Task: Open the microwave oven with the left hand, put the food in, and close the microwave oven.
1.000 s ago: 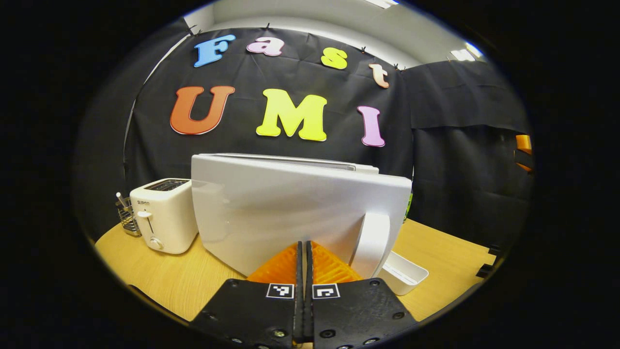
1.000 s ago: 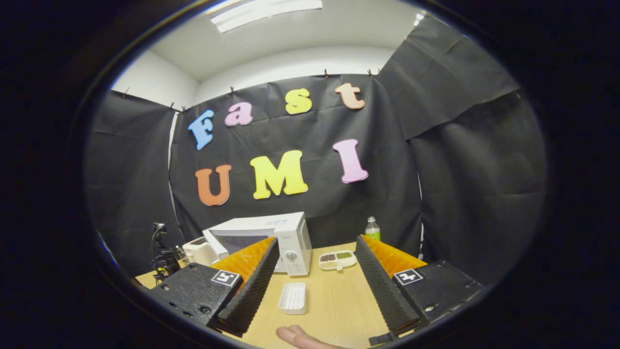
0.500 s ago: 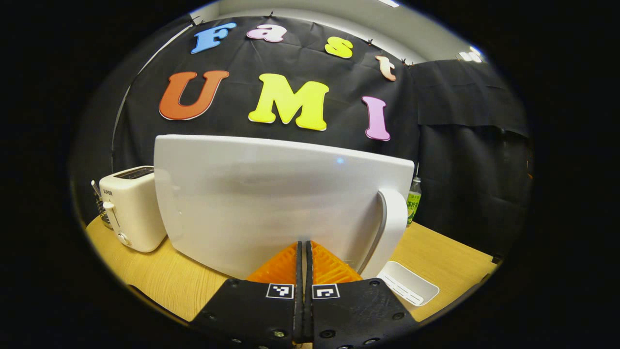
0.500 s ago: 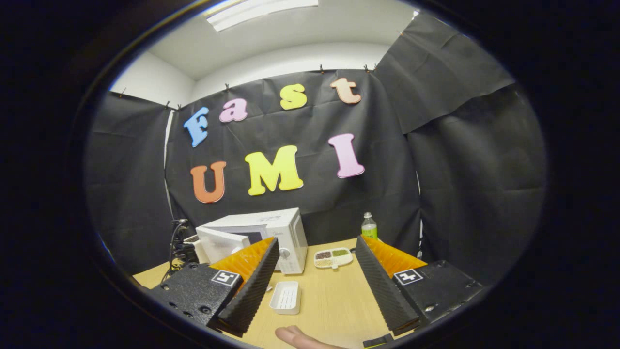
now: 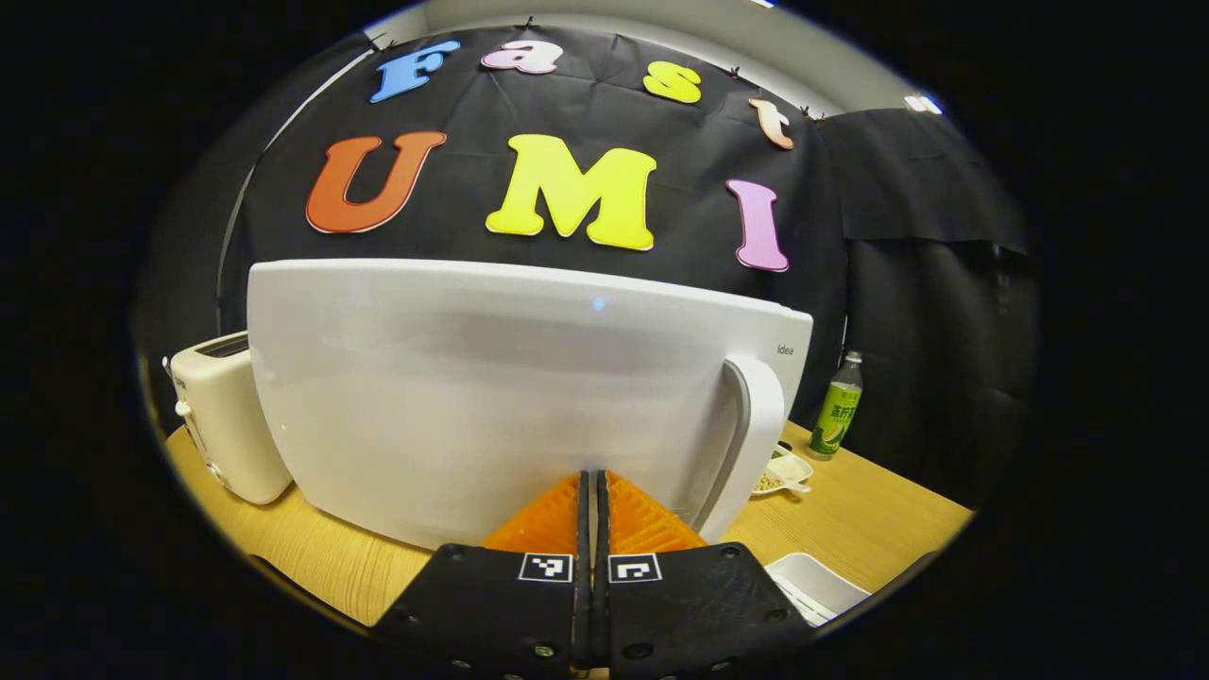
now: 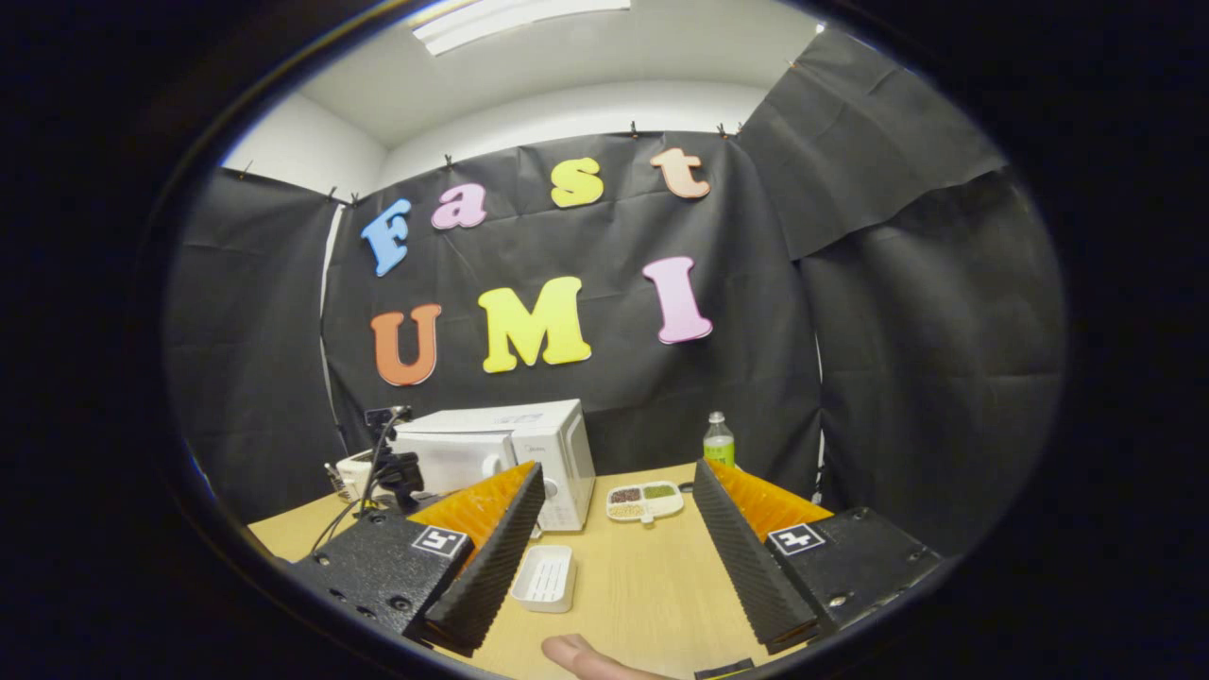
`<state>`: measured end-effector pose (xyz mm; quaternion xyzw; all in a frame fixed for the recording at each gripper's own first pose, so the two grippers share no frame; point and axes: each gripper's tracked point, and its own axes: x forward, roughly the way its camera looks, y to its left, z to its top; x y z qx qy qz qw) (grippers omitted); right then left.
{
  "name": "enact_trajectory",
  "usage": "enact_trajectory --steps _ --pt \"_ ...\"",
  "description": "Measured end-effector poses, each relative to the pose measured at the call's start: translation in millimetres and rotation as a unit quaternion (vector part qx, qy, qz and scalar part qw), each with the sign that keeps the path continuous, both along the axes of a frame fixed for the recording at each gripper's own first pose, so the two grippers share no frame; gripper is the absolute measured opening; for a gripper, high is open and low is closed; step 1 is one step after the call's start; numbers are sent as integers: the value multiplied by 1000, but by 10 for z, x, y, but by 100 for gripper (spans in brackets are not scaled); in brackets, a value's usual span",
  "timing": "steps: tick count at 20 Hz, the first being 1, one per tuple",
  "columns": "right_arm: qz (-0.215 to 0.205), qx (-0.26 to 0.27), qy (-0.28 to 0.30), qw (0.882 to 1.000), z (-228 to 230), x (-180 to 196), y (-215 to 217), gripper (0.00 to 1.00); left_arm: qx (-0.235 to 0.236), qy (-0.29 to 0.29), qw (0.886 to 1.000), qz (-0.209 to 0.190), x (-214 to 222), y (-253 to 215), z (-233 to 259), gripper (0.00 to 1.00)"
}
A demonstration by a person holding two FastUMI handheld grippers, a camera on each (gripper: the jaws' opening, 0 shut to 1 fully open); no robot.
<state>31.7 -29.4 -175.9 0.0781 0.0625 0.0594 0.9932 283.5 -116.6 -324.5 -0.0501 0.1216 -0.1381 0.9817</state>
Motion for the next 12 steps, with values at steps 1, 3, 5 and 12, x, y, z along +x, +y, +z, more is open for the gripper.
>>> enact_trajectory --steps 1,3,5,12 --pt "-1 -2 1 1000 -2 -2 -31 91 10 6 1000 7 44 8 -47 0" --pt "-17 -6 5 1000 -34 14 -133 100 20 -8 1000 18 160 2 -39 0" --pt "-32 -11 13 999 -107 52 -253 100 15 -12 1000 22 175 9 -27 0" --pt "-34 -21 10 999 -26 -73 -271 91 27 17 999 31 30 68 -62 1"
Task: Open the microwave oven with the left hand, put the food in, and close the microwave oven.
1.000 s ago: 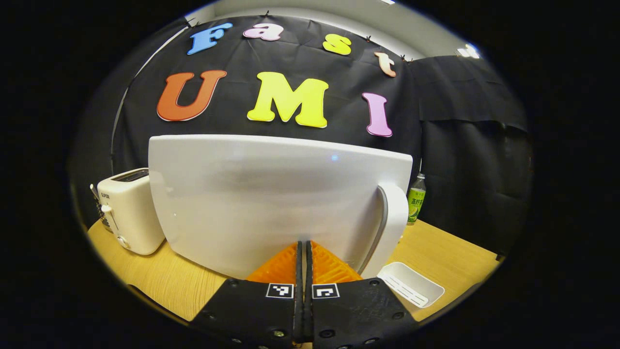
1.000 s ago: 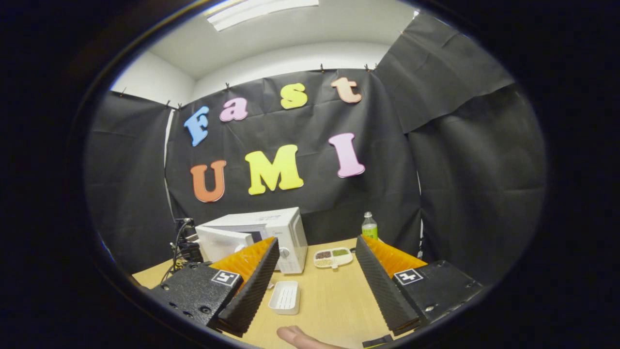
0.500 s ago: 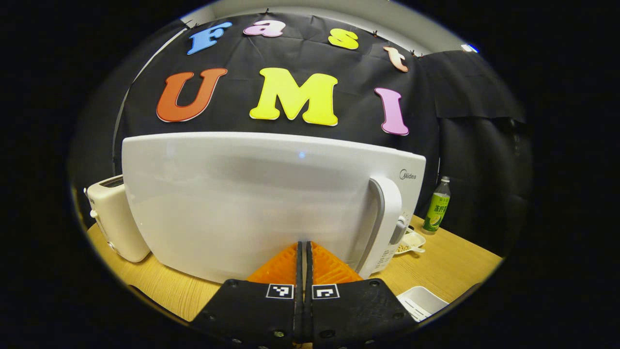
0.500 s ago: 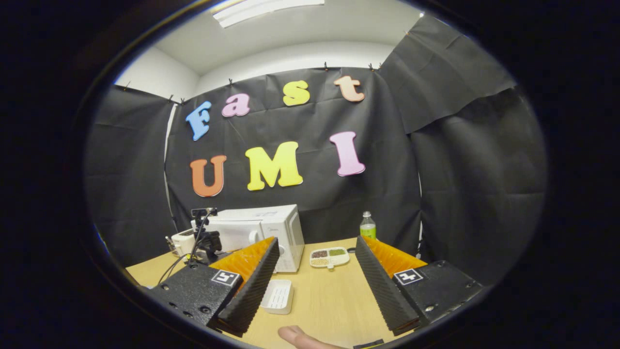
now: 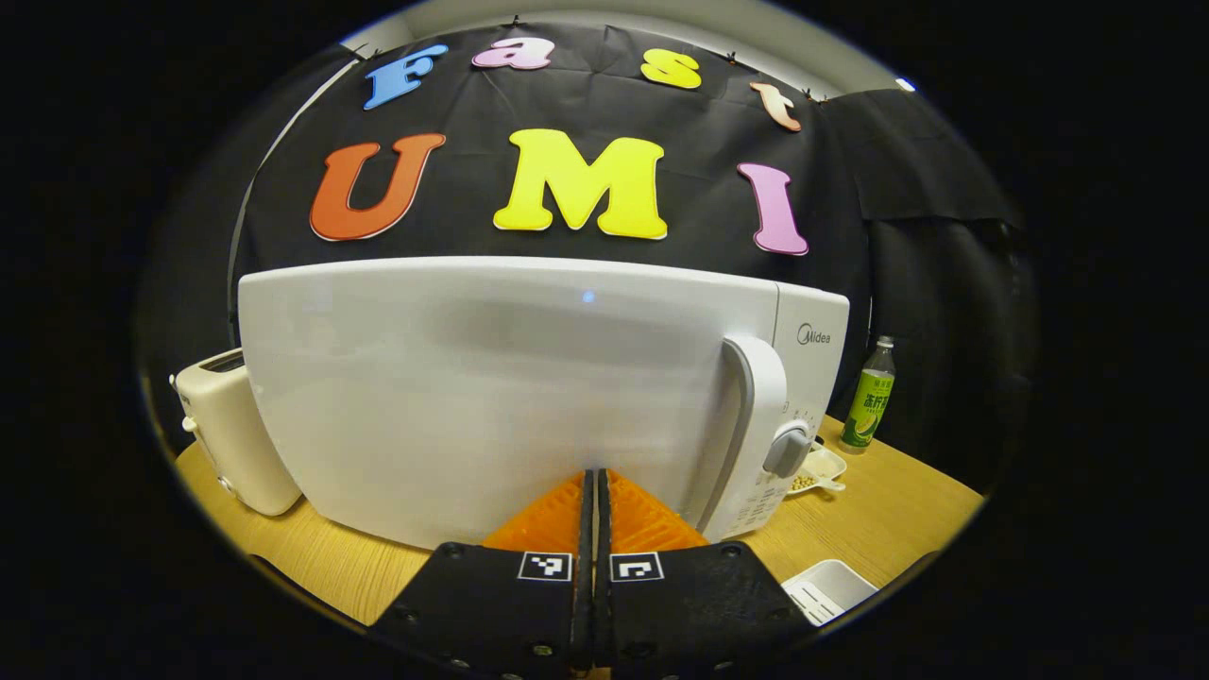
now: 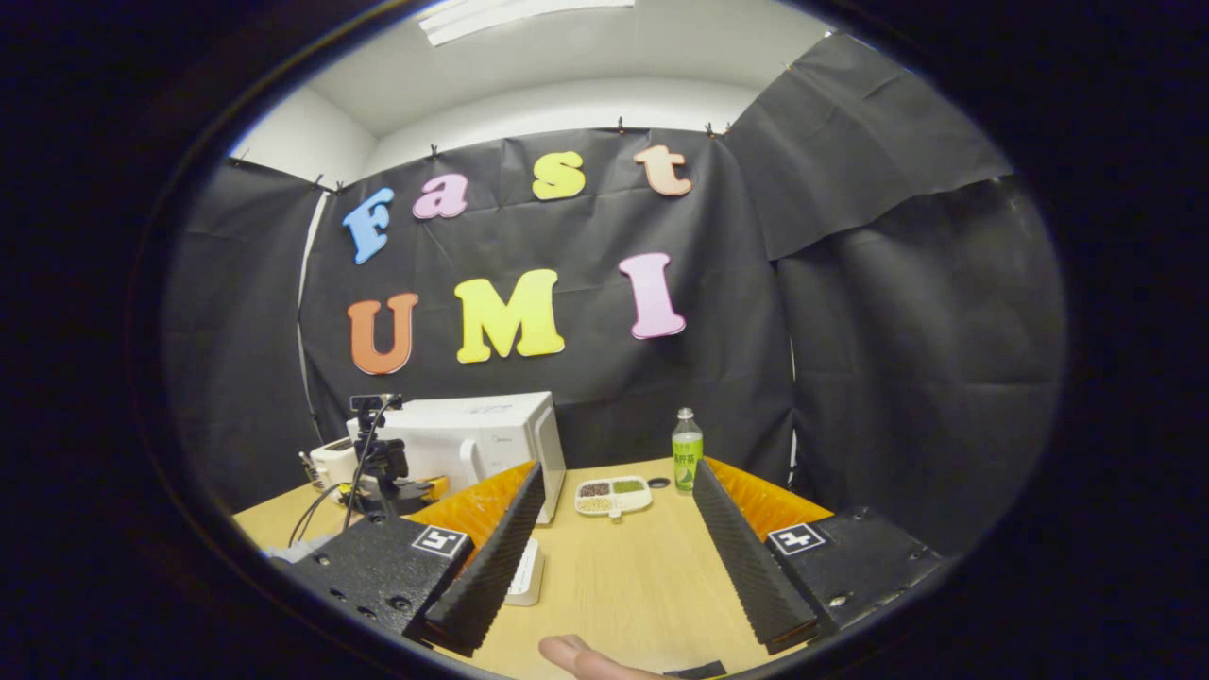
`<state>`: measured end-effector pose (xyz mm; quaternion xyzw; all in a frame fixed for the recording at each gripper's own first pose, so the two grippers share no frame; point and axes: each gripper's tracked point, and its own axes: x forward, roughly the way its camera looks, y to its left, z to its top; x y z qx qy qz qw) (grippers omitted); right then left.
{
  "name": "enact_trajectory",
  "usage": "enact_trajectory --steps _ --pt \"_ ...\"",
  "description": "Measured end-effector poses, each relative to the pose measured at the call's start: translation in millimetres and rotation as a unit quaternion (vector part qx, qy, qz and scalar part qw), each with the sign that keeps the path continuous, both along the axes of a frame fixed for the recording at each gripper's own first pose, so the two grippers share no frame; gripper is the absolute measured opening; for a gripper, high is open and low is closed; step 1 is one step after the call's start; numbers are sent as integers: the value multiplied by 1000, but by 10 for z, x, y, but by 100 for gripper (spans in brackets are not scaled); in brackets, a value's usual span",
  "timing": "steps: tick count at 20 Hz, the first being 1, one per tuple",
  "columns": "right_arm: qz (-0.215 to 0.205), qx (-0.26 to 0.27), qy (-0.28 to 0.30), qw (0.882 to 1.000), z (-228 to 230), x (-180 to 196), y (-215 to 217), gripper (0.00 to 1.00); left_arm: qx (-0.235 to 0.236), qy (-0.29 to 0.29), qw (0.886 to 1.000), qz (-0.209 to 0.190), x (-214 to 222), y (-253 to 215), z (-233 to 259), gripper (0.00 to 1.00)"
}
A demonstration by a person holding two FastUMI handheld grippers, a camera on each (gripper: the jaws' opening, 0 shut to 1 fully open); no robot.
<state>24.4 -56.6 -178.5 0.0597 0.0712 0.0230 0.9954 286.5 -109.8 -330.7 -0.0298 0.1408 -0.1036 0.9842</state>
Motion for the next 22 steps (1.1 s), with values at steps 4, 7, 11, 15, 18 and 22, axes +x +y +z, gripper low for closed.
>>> enact_trajectory --steps 4,7,11,15,18,22 --pt "-2 -1 -2 1000 76 -88 35 100 3 33 999 20 -309 102 58 31" --pt "-2 -8 -4 1000 146 -164 101 91 25 43 997 52 -654 280 269 90" --pt "-1 -28 -14 1000 301 -276 184 100 12 26 998 62 -1166 383 775 96" --pt "-27 -47 -26 998 489 -372 98 100 13 -9 997 77 -1728 566 1386 98" --pt "-31 -52 -41 997 670 -475 119 100 2 -45 996 72 -2139 629 1908 95" --pt "-48 -50 -67 995 943 -596 19 91 28 -87 993 75 -2619 796 2398 95"
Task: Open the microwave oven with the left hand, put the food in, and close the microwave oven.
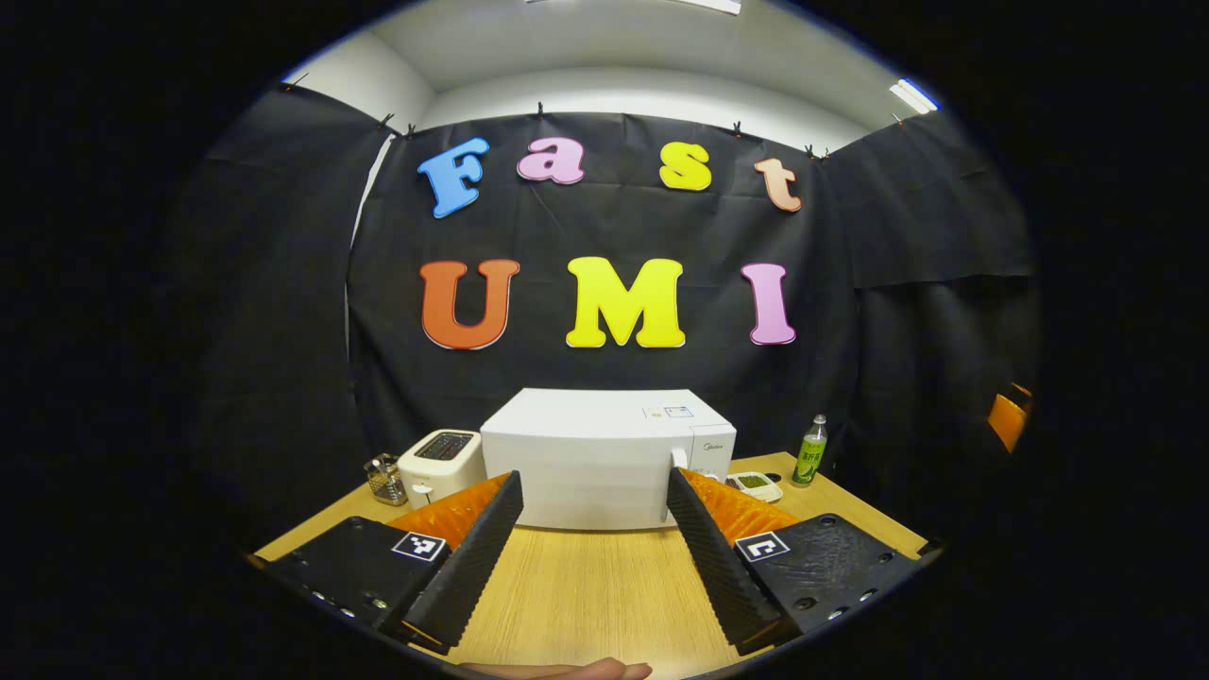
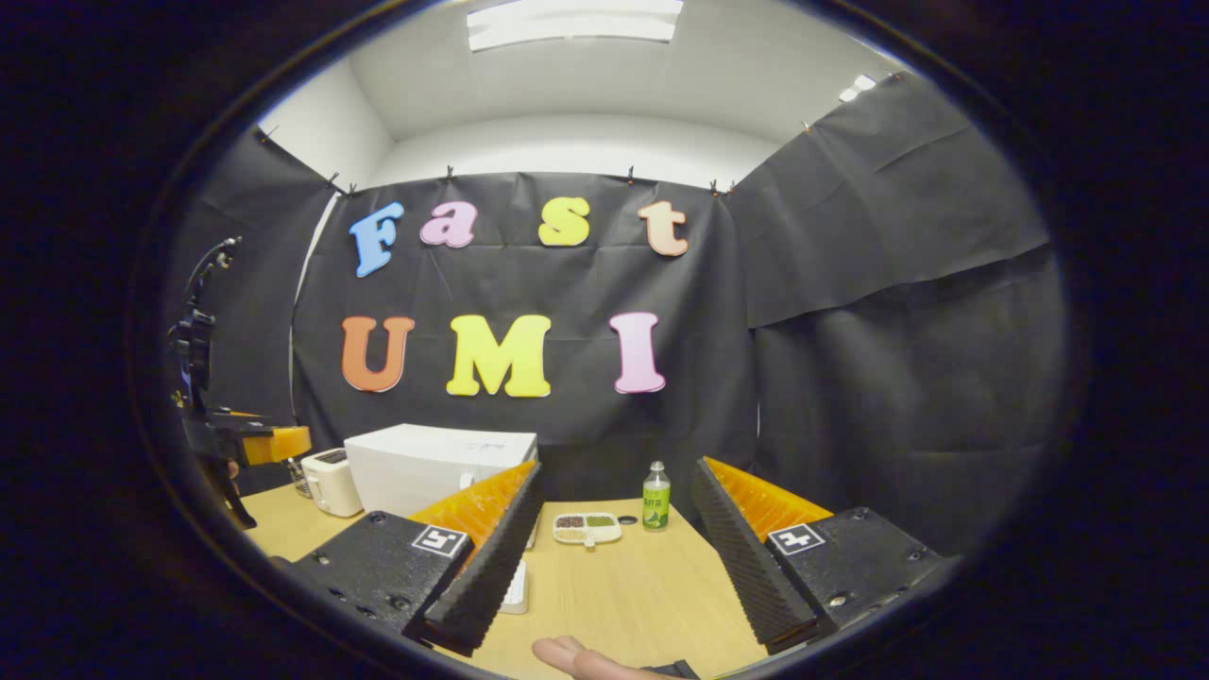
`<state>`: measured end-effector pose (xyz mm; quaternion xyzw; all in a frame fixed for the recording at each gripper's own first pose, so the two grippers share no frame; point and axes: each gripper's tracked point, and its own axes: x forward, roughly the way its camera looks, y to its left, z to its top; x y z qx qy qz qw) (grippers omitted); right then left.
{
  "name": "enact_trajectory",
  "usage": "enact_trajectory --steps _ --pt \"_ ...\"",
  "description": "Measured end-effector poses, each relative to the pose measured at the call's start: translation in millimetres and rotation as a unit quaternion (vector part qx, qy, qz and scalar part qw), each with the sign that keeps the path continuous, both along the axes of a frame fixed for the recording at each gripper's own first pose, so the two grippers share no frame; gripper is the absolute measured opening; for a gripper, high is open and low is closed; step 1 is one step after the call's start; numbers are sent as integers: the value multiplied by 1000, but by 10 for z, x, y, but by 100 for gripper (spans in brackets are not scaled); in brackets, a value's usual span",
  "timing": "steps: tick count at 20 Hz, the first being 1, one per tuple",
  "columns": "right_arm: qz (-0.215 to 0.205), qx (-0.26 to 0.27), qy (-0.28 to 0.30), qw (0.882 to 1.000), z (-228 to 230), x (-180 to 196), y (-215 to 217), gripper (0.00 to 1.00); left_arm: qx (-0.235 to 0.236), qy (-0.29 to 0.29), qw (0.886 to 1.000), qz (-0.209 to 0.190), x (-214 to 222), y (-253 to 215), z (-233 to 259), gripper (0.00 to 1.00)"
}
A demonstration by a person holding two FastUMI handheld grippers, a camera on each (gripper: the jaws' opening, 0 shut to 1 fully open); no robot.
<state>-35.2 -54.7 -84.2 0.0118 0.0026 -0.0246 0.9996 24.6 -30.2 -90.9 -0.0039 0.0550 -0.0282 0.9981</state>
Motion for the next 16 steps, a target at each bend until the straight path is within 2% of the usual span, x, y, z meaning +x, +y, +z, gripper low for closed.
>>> enact_trajectory --steps 1,2,3,6,9,10,11,12,14,16 --pt "-3 5 -6 1000 62 -43 -16 91 4 -1 1000 7 -107 51 57 95" --pt "-4 9 -13 1000 116 -62 -26 100 5 -3 1000 11 -227 80 117 95" --pt "-5 13 -22 1000 177 -98 -32 91 5 -3 1000 11 -322 78 153 95" --pt "-14 12 -40 999 260 -170 -84 90 1 -15 1000 12 -572 99 249 95" --pt "-6 8 -43 999 300 -247 -17 91 -2 -25 1000 6 -787 84 303 95" --pt "-1 7 -43 999 268 -260 4 100 -4 -29 1000 4 -865 85 321 95" --pt "5 6 -43 999 251 -280 27 100 -7 -32 999 1 -951 74 320 95" --pt "9 4 -40 999 220 -290 31 91 -12 -32 999 -1 -1016 77 299 95" --pt "30 12 -23 999 110 -324 128 92 -25 -21 999 -23 -1135 17 224 95" --pt "46 22 -14 999 79 -327 183 92 -21 -35 999 -17 -1174 100 318 95"
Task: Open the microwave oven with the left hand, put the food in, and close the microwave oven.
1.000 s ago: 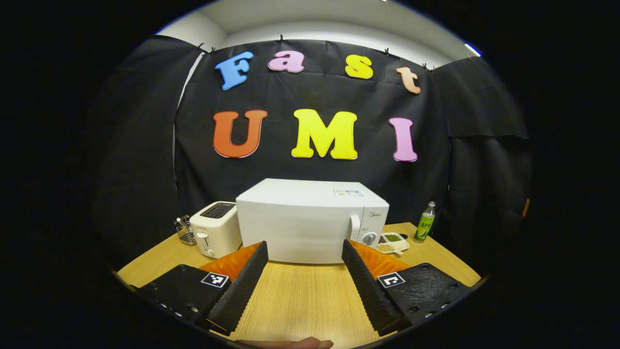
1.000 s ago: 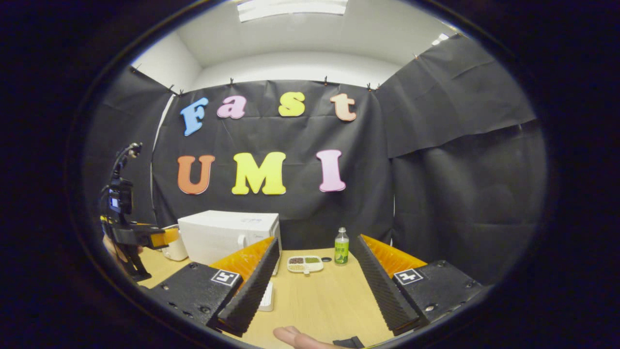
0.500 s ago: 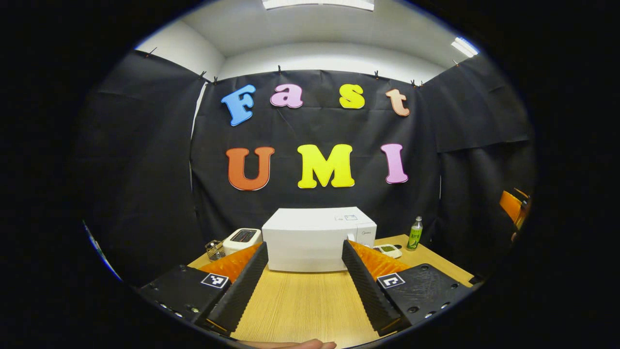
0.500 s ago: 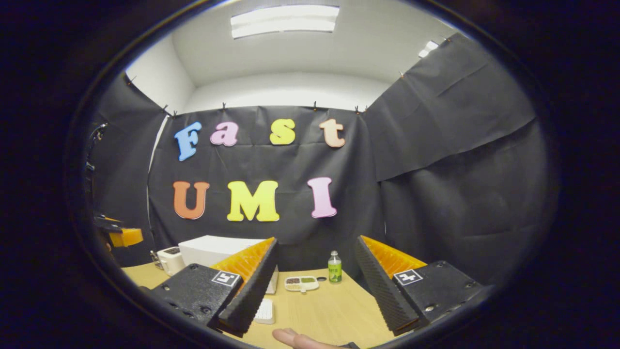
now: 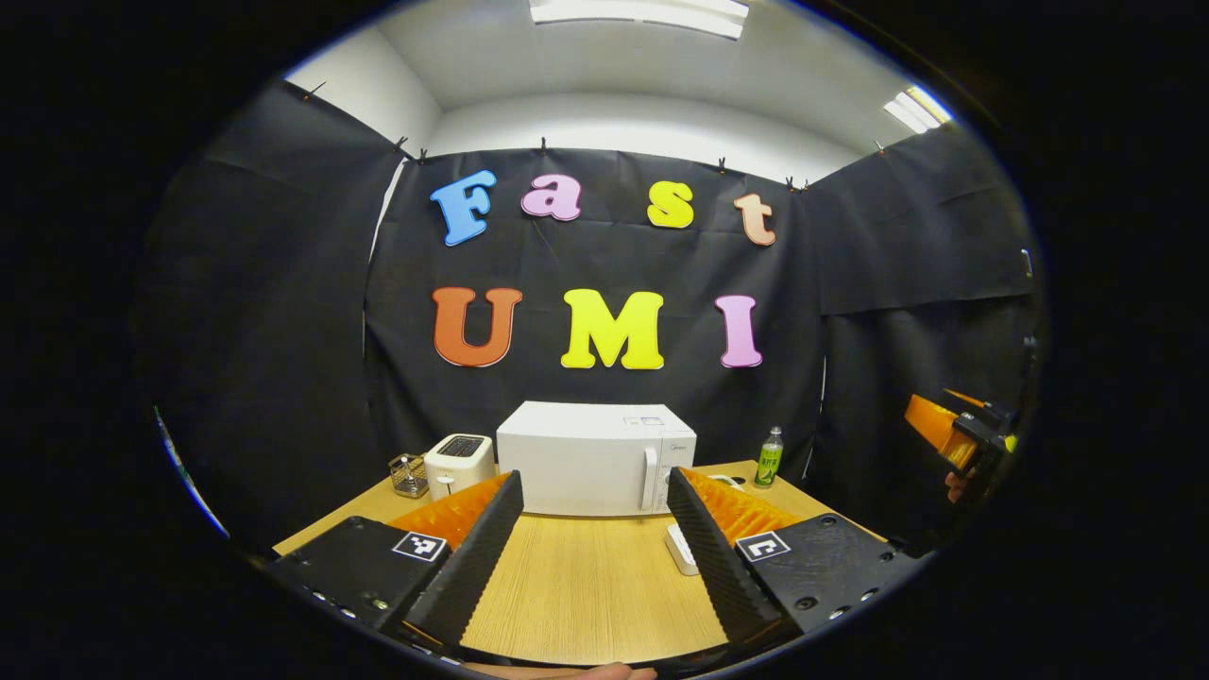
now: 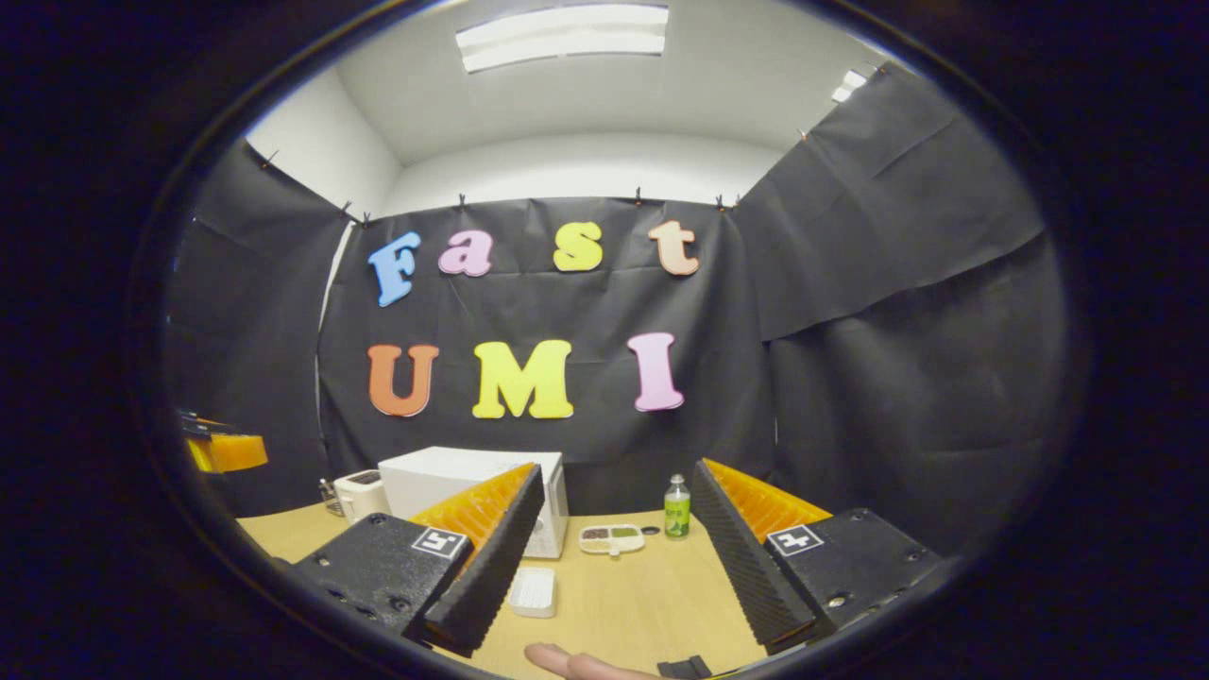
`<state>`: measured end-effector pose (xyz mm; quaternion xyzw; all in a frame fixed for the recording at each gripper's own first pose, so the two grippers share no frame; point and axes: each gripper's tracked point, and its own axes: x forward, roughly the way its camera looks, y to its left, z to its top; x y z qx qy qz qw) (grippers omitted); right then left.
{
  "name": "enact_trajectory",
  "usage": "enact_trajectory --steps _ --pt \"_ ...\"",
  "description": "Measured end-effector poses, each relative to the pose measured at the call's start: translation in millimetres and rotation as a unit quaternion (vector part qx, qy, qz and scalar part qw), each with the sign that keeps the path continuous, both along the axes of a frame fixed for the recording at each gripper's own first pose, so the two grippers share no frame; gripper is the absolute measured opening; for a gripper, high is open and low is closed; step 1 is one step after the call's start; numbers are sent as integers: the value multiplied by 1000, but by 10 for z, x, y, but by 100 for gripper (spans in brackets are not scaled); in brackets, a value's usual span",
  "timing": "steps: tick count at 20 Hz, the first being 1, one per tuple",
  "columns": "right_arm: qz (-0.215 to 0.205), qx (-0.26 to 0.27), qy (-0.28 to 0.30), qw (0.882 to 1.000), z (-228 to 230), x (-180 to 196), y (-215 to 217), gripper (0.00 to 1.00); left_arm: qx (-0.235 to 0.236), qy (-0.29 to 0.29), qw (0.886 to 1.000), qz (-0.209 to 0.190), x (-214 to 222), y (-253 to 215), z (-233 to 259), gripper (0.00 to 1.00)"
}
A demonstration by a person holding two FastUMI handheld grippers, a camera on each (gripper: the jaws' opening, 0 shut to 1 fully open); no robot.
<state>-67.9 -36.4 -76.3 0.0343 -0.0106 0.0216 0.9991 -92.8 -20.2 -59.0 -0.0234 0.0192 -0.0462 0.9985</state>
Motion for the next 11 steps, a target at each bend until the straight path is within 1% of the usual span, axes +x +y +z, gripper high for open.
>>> enact_trajectory --steps 2,5,6,7,8,11 --pt "-7 -8 1 1000 -21 38 -57 91 3 -6 1000 11 -27 90 45 95" --pt "-15 -10 -4 1000 11 24 -43 91 -2 -2 1000 0 -10 33 -9 95" --pt "-12 -9 -7 1000 15 21 -11 100 1 -1 1000 0 2 38 -22 95" --pt "-10 -8 -7 1000 21 19 9 91 3 0 1000 -2 13 38 -26 95" --pt "-10 -7 -7 1000 1 34 4 100 -2 2 1000 -7 9 21 -34 95" --pt "-9 -7 -4 1000 -38 57 28 100 -17 -1 1000 -22 -11 -30 -20 95"
